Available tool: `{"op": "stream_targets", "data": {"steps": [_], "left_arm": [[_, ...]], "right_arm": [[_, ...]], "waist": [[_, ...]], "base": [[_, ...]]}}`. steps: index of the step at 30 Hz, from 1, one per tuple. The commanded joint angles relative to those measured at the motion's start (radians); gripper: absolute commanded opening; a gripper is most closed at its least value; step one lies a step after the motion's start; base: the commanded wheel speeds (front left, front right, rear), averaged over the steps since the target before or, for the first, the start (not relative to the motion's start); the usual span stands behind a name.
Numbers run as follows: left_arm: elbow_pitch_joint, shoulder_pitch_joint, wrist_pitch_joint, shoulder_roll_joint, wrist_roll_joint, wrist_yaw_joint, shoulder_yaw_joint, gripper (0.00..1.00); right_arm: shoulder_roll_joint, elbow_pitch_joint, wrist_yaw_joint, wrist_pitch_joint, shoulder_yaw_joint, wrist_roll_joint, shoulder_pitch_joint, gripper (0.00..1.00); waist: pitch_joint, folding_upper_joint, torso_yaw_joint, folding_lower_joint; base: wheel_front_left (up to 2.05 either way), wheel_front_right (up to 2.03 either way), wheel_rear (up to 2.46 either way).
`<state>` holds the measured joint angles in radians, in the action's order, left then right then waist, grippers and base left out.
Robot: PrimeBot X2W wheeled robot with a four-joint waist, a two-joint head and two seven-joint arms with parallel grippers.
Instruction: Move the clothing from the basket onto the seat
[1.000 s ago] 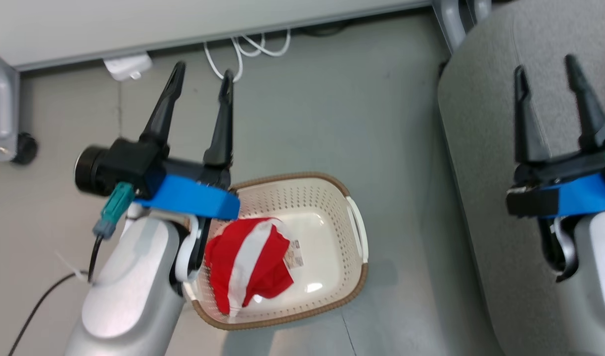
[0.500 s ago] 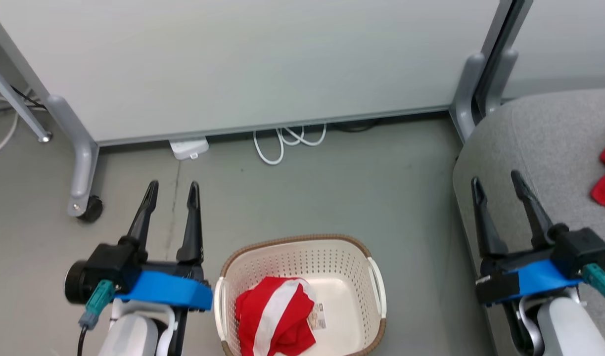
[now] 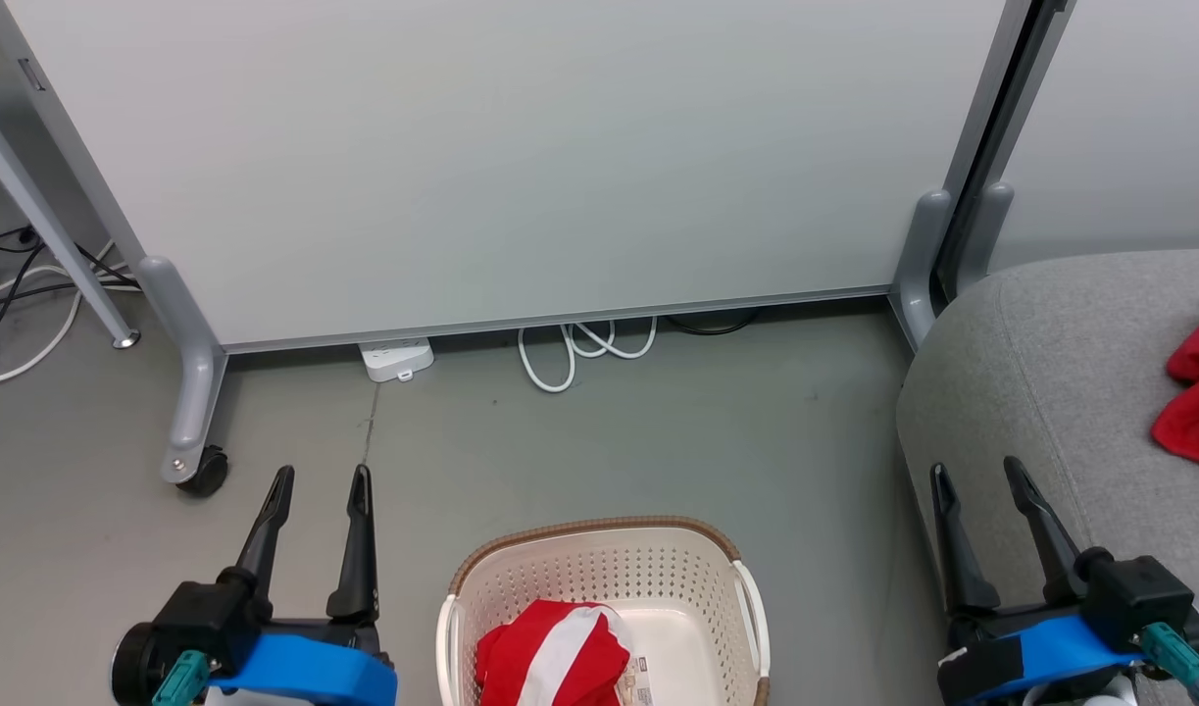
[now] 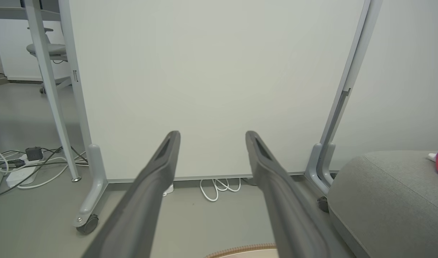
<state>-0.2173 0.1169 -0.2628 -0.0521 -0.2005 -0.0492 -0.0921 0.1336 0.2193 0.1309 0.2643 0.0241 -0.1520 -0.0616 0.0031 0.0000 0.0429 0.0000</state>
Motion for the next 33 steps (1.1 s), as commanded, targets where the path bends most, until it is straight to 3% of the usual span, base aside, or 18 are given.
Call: {"op": "stream_targets", "data": {"steps": [1, 8, 22, 33], "left_arm": [[-0.001, -0.018, -0.003, -0.002, 0.005, -0.008, 0.01, 1.0], [-0.007, -0.035, -0.003, 0.0, 0.018, -0.023, 0.023, 1.0], [-0.004, -0.021, -0.003, 0.0, 0.006, -0.012, 0.007, 1.0], [-0.054, 0.13, -0.003, 0.0, 0.048, -0.047, -0.07, 1.0]], "right_arm": [[-0.006, -0.003, 0.0, 0.0, -0.004, -0.005, 0.018, 1.0], [-0.014, -0.002, 0.0, 0.0, -0.011, -0.003, 0.045, 1.0], [-0.017, 0.005, 0.0, 0.0, -0.012, -0.006, 0.033, 1.0], [-0.006, -0.012, 0.0, 0.0, -0.006, -0.01, -0.032, 1.0]], "waist": [[-0.002, 0.0, -0.002, 0.0], [-0.005, 0.0, -0.002, 0.0], [0.0, 0.0, -0.003, 0.0], [0.076, 0.0, -0.036, 0.0]], "base": [[0.0, 0.0, 0.0], [0.0, 0.0, 0.0], [0.0, 0.0, 0.0], [0.0, 0.0, 0.0]]}}
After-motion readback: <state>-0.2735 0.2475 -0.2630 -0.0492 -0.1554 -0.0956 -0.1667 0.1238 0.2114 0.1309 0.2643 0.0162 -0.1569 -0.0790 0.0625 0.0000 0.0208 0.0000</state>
